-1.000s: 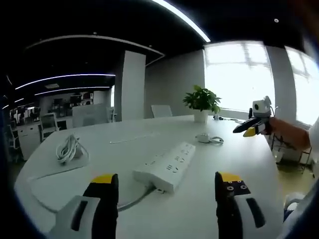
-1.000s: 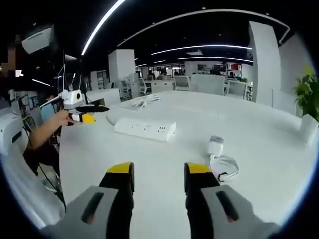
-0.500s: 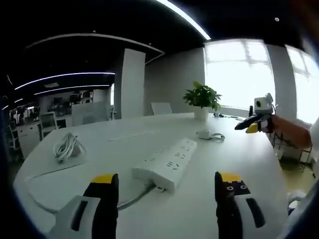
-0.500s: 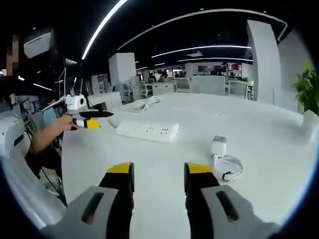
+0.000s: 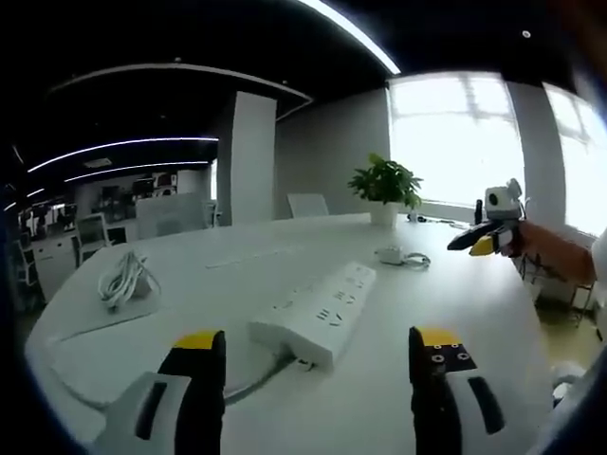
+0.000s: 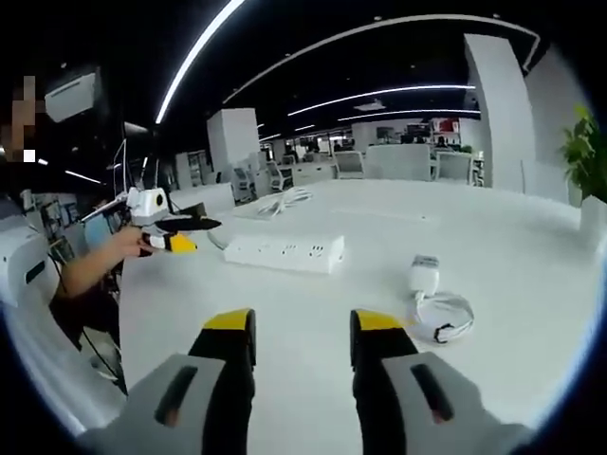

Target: Straighten the power strip on the desk, plug the charger into it

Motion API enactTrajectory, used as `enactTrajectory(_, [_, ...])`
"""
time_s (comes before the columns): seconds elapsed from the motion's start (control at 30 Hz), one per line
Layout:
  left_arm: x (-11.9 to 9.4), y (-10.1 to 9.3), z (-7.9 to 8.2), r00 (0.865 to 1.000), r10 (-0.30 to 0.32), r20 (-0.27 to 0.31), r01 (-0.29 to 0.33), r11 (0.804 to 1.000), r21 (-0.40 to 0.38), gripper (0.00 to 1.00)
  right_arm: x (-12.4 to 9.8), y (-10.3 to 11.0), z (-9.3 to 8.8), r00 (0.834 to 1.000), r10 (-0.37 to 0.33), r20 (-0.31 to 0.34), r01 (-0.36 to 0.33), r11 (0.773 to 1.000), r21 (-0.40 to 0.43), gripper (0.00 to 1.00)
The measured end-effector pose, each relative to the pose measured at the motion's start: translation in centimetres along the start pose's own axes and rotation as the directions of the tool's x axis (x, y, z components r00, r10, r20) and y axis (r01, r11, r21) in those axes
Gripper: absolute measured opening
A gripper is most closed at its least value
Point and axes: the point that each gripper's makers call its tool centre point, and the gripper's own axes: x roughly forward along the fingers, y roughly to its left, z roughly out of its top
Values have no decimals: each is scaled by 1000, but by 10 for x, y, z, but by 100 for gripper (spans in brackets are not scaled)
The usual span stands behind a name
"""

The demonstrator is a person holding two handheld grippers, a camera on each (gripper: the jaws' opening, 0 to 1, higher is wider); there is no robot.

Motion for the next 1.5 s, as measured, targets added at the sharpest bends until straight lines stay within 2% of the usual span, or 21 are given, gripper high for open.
enactTrajectory(0.2, [5, -5, -6, 1000, 6, -20, -5, 999, 40, 81, 8, 10, 0, 1000, 24, -9, -24, 1000, -11, 39])
enactTrajectory(0.4, [7, -6, -1, 1000, 2, -7, -1, 999, 47, 81, 11, 19, 5, 999, 46, 4, -46, 999, -26, 39])
enactTrajectory(0.63, [11, -7, 8, 1000, -5, 18, 4, 999, 51, 81, 14, 11, 0, 1000, 24, -1, -24, 999, -25, 39])
enactTrajectory(0.67, [11, -7, 9, 1000, -8, 21, 7, 999, 51, 81, 14, 8, 0, 1000, 5, -8, -5, 999, -49, 39])
enactTrajectory(0.73, [12, -8, 9, 1000, -17, 22, 15, 998, 53, 81, 13, 7, 0, 1000, -14, -9, 13, 996, -89, 39])
enactTrajectory(0.97, [15, -9, 8, 999, -34, 23, 33, 998, 58, 81, 9, 2, -1, 1000, -26, 3, 26, 997, -76, 39])
enactTrajectory(1.07, [17, -8, 7, 999, -33, 20, 31, 998, 54, 81, 10, -1, 0, 999, -45, 10, 46, 994, -97, 39])
enactTrajectory(1.37, [21, -3, 5, 999, -32, 22, 31, 999, 45, 81, 17, 0, -2, 999, -43, 20, 45, 993, -110, 39])
enactTrajectory(1.5, [22, 0, 5, 999, -26, 26, 25, 999, 35, 81, 19, 3, 1, 999, -24, 43, 29, 994, -105, 39])
